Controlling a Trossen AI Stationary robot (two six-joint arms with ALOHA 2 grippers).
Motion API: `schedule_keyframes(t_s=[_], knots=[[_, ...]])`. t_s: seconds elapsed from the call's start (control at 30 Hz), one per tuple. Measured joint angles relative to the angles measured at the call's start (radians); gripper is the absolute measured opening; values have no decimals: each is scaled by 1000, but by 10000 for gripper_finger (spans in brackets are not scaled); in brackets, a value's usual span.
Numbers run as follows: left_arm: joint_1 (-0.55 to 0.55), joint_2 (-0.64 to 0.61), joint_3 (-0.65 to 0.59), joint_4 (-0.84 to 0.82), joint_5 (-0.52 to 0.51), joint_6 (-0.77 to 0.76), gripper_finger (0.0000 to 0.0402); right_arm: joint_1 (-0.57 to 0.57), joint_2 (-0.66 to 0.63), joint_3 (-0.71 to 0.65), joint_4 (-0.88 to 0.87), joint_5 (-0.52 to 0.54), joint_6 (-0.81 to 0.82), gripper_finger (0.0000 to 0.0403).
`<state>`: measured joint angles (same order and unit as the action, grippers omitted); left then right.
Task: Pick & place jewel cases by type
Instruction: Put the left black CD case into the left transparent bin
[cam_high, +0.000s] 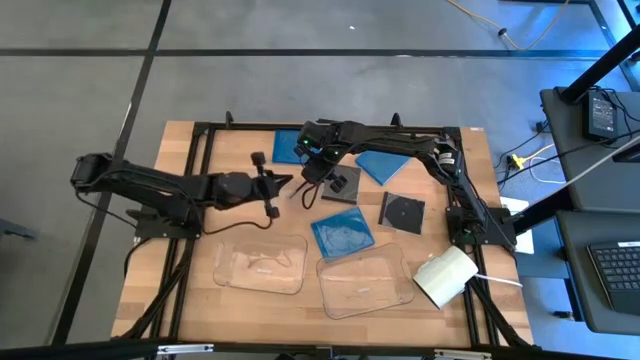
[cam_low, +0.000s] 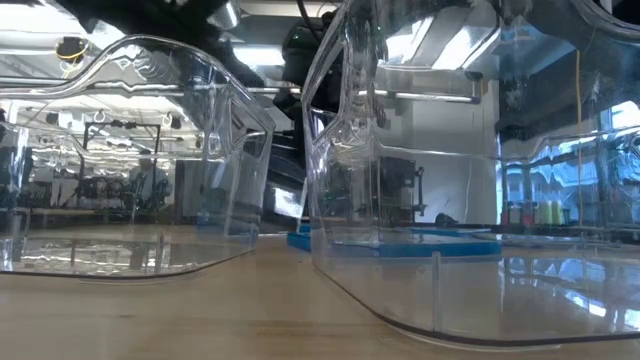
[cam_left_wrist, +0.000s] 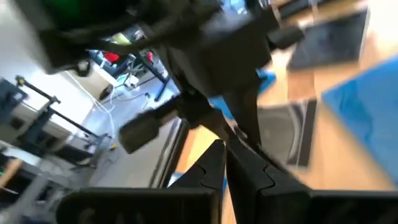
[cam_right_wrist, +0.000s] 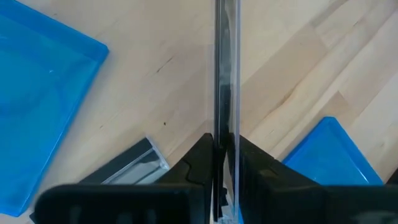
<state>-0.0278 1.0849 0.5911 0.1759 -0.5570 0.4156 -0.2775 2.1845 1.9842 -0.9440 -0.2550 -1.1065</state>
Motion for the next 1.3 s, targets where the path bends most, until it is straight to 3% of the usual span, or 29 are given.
schedule_keyframes(t_s=[0.37, 0.7, 0.83, 0.97, 1.3], knots=[[-39, -108, 1, -38, -9, -180, 32, 0, 0, 0, 0, 0, 7, 52], [-39, -88, 2, -140, -3, -329, 165, 0, 0, 0, 1, 0, 16, 52], [-38, -89, 3, -164, 5, -461, 206, 0, 0, 0, 0, 0, 32, 52], [-40, -89, 3, -176, 108, -546, 215, 0, 0, 0, 0, 0, 32, 52], [-34, -63, 68, -392, 114, -756, 213, 0, 0, 0, 3, 1, 56, 52]])
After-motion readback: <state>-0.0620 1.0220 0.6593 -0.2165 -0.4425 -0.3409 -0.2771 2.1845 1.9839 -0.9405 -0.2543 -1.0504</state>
